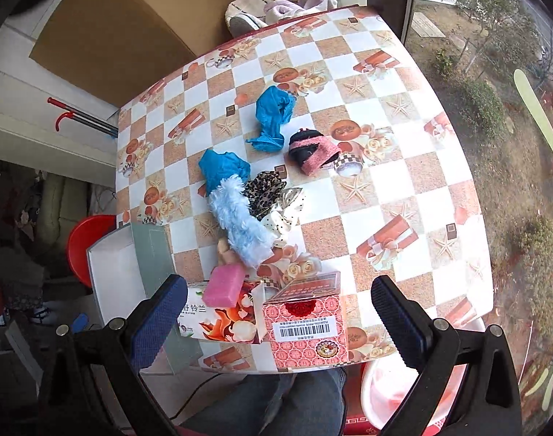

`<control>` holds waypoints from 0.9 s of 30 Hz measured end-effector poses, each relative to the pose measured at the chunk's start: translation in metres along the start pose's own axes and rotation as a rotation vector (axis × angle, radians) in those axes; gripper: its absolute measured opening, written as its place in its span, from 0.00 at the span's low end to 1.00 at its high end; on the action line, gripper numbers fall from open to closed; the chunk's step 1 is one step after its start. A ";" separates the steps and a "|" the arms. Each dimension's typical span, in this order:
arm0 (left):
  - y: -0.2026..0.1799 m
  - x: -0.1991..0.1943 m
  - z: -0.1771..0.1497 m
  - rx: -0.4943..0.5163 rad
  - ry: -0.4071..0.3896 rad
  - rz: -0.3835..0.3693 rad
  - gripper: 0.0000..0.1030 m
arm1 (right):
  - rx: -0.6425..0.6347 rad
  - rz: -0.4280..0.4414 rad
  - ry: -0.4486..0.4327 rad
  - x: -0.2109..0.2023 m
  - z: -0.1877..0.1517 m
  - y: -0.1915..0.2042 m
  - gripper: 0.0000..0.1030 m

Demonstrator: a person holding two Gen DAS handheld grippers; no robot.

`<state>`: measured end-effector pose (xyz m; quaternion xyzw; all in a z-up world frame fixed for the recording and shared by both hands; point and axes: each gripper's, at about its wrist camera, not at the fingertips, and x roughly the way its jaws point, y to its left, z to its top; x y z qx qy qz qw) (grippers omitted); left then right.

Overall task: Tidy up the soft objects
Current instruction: 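Move both tools back over the table items, then grasp the blue cloth with the left tool while right grasps the pink knit cuff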

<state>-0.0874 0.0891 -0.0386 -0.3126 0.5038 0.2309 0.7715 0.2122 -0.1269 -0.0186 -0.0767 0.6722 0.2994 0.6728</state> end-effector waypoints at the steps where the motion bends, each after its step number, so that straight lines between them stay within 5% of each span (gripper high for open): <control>1: -0.006 0.005 0.004 0.009 0.011 0.003 1.00 | 0.025 -0.008 0.009 0.004 0.004 -0.014 0.99; 7: -0.034 0.046 0.044 0.021 0.089 0.002 1.00 | 0.033 -0.057 0.094 0.056 0.030 -0.058 0.99; 18: -0.093 0.181 0.148 0.026 0.214 0.042 1.00 | -0.195 -0.109 0.159 0.157 0.095 -0.038 0.99; 27: -0.111 0.265 0.170 0.029 0.346 0.109 1.00 | -0.256 -0.105 0.139 0.202 0.128 -0.023 0.99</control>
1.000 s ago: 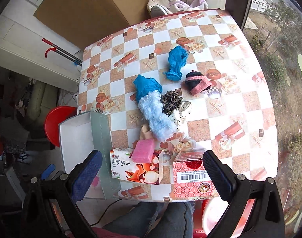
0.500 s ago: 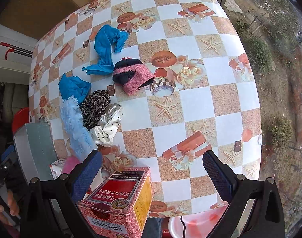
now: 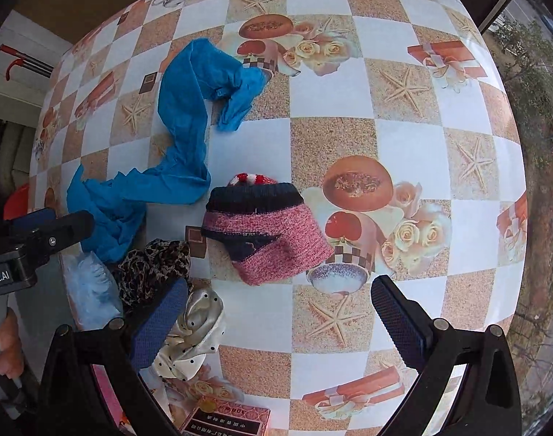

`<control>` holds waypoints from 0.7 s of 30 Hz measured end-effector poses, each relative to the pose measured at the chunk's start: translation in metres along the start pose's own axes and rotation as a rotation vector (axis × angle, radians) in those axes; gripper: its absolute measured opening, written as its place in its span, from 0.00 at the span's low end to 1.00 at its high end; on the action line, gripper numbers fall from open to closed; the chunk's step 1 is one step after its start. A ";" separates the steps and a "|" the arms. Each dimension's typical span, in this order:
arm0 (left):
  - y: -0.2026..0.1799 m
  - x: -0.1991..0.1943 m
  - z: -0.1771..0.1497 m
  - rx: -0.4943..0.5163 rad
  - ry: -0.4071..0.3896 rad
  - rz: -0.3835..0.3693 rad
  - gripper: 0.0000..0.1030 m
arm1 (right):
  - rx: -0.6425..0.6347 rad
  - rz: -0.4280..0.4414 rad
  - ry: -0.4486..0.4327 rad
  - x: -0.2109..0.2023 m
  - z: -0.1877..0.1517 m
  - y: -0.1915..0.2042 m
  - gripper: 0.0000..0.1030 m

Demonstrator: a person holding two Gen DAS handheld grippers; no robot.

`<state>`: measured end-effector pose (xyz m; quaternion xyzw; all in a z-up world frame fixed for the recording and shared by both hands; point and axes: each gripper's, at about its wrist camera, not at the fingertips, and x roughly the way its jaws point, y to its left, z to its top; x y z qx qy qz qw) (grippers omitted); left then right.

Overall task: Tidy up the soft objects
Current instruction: 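Grasp the blue cloth with the left tool while right grasps the pink knit cuff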

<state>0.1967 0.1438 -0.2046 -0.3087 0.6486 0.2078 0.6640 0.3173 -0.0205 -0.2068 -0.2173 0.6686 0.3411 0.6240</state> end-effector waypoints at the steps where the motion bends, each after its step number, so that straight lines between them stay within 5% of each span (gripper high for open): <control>1: -0.001 0.005 0.002 0.001 0.011 0.010 1.00 | -0.009 -0.004 -0.001 0.005 0.004 0.001 0.99; 3: -0.001 0.014 0.005 -0.005 0.035 0.039 0.99 | -0.028 -0.011 0.002 0.015 0.009 0.004 0.99; 8: 0.004 0.032 0.006 -0.019 0.112 0.074 0.62 | -0.025 0.001 0.001 0.029 0.015 0.005 0.97; 10: 0.005 0.034 0.005 -0.005 0.121 0.059 0.41 | -0.024 -0.001 -0.010 0.028 0.015 0.005 0.77; 11: 0.005 0.032 0.004 -0.001 0.112 0.063 0.37 | -0.021 -0.006 -0.007 0.028 0.014 0.004 0.62; 13: 0.006 0.025 0.002 0.004 0.070 0.059 0.29 | -0.015 0.006 -0.024 0.022 0.012 0.000 0.50; 14: 0.007 0.020 0.001 0.003 0.047 0.059 0.28 | -0.011 0.032 -0.032 0.018 0.011 -0.001 0.38; 21: 0.012 -0.041 -0.009 0.036 -0.163 0.096 0.28 | 0.054 0.098 -0.103 -0.024 -0.009 -0.026 0.38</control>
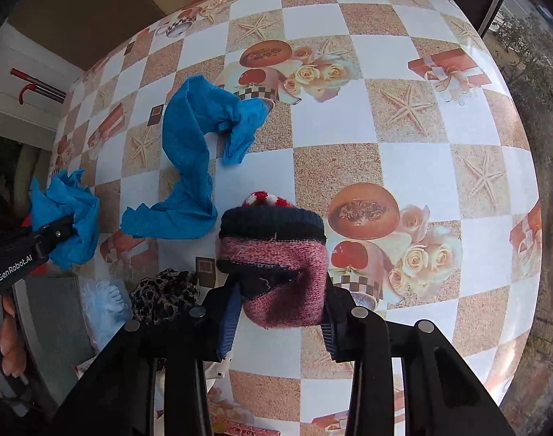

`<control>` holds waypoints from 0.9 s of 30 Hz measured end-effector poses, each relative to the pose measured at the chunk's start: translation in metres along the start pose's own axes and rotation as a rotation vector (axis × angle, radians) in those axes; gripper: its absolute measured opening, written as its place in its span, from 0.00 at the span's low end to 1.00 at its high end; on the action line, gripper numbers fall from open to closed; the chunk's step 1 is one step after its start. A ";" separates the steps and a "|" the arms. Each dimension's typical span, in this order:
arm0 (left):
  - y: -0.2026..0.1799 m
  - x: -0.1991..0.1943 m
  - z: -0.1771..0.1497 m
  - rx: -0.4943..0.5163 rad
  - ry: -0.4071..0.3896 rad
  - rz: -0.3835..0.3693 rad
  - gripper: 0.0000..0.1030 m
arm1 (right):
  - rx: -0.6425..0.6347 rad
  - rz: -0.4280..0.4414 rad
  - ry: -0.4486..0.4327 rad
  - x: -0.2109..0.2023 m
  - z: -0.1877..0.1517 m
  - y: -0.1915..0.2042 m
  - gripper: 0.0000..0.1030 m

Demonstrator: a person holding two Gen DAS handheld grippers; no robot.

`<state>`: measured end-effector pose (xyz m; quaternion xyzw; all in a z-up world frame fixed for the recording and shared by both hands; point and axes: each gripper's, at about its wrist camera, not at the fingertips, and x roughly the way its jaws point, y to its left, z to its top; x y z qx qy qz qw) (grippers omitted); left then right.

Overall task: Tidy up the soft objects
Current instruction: 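Grasp the blue cloth with the left tool while right grasps the pink knit cuff, then lift and carry the blue cloth with left while right carries the pink cuff toward the box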

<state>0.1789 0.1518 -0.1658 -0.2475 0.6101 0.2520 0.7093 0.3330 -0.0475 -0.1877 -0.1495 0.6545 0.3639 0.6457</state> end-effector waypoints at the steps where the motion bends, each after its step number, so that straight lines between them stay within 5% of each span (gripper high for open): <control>1: 0.000 -0.008 -0.003 0.009 -0.017 0.005 0.28 | 0.013 0.011 -0.011 -0.009 -0.004 -0.005 0.38; 14: -0.011 -0.076 -0.117 0.198 -0.072 -0.033 0.28 | 0.145 0.046 -0.103 -0.090 -0.090 -0.016 0.38; 21: -0.013 -0.117 -0.172 0.324 -0.098 -0.068 0.28 | 0.164 0.047 -0.131 -0.127 -0.141 0.021 0.38; 27: 0.004 -0.152 -0.208 0.337 -0.137 -0.108 0.28 | 0.122 0.097 -0.138 -0.146 -0.165 0.078 0.38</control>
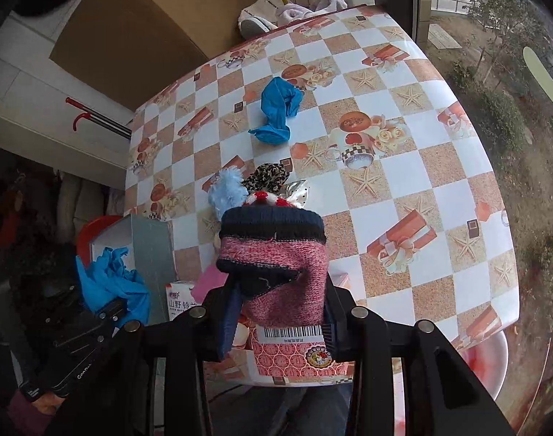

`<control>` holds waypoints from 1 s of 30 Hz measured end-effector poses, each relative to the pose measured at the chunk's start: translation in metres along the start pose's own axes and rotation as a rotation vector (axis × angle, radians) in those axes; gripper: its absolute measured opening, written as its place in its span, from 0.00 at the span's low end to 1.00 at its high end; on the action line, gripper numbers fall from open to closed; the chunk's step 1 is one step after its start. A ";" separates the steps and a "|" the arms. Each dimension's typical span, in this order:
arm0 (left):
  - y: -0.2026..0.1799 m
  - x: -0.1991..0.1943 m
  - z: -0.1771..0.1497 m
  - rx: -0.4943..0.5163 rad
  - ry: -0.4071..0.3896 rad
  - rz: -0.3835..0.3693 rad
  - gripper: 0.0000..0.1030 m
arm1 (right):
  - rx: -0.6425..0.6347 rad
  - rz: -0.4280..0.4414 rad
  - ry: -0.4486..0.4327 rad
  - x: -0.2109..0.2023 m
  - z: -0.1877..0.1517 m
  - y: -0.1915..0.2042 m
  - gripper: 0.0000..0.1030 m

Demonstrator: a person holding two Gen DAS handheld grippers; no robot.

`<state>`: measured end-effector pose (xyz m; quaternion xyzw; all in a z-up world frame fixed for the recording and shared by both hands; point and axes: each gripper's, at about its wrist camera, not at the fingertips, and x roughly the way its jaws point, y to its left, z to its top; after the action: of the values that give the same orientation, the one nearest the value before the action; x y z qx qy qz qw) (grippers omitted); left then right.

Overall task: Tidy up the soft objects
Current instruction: 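Lift and carry the blue cloth with left while right carries the pink cuff toward the box, then hold the blue cloth and pink knit cuff over the box with both tools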

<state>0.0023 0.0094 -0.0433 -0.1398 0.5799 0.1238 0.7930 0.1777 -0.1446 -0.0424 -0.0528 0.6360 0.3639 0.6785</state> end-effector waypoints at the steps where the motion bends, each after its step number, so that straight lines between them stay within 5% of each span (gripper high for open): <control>1: 0.002 -0.006 -0.006 -0.002 -0.007 0.001 0.28 | -0.015 0.006 -0.001 -0.001 -0.003 0.011 0.38; 15: 0.071 -0.053 -0.078 -0.208 -0.080 0.100 0.28 | -0.334 0.081 0.084 0.026 -0.043 0.165 0.38; 30: 0.124 -0.068 -0.149 -0.407 -0.099 0.194 0.28 | -0.589 0.092 0.180 0.056 -0.080 0.260 0.38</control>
<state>-0.1944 0.0681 -0.0308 -0.2340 0.5141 0.3206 0.7604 -0.0385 0.0268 -0.0063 -0.2503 0.5624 0.5565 0.5579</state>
